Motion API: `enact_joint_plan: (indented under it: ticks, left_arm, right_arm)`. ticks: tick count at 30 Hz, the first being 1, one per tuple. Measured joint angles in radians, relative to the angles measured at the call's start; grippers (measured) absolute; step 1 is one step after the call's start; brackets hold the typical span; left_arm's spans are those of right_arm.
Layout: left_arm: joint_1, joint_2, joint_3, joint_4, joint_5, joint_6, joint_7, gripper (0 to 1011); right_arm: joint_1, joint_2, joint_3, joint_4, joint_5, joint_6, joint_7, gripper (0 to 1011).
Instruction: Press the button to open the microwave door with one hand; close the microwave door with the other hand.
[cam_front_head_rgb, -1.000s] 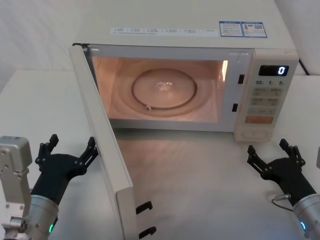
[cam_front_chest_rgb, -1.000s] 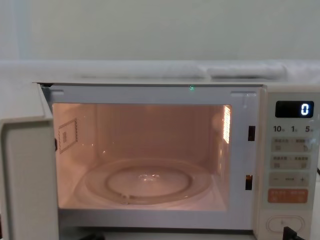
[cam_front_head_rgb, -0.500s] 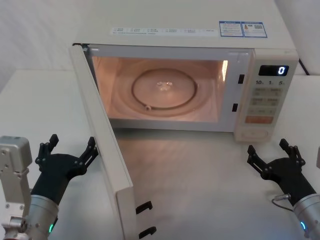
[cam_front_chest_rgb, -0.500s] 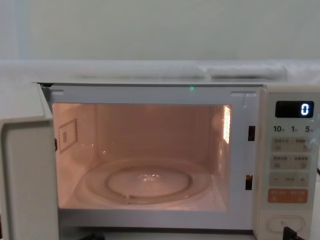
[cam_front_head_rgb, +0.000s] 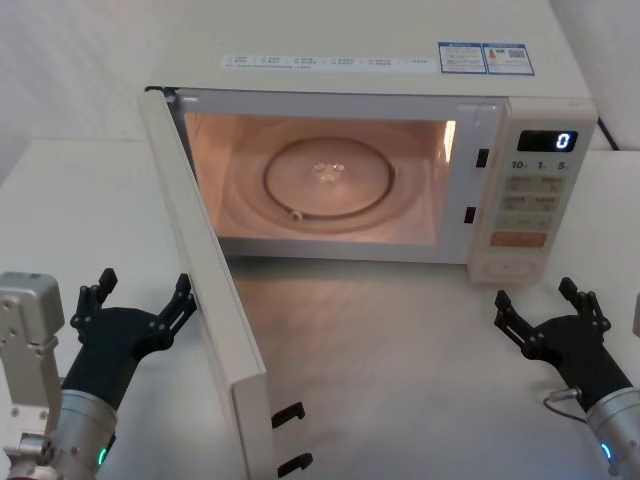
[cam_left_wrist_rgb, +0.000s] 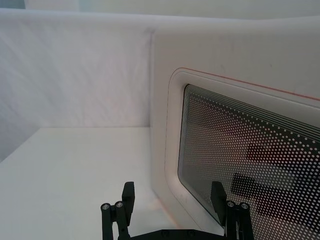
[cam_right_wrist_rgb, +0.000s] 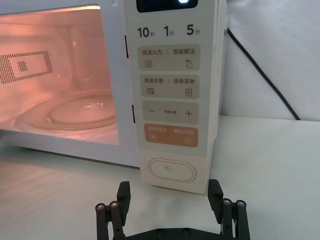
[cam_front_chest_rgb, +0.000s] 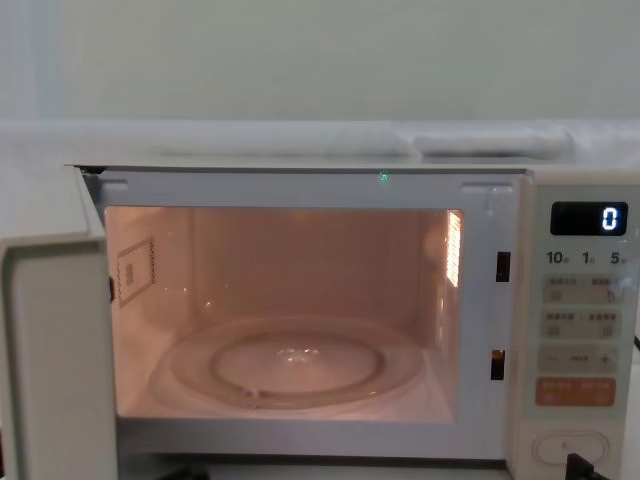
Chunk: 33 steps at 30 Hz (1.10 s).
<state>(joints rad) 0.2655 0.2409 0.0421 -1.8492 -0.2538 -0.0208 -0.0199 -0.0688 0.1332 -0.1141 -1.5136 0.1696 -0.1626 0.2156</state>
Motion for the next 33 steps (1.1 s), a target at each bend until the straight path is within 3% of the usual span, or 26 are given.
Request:
enact_joint_plan:
  ticks: [33]
  left_arm:
    - [0.0, 0.0, 0.0, 0.0, 0.0, 0.0, 0.0, 1001]
  right_arm:
    - [0.0, 0.0, 0.0, 0.0, 0.0, 0.0, 0.0, 1002]
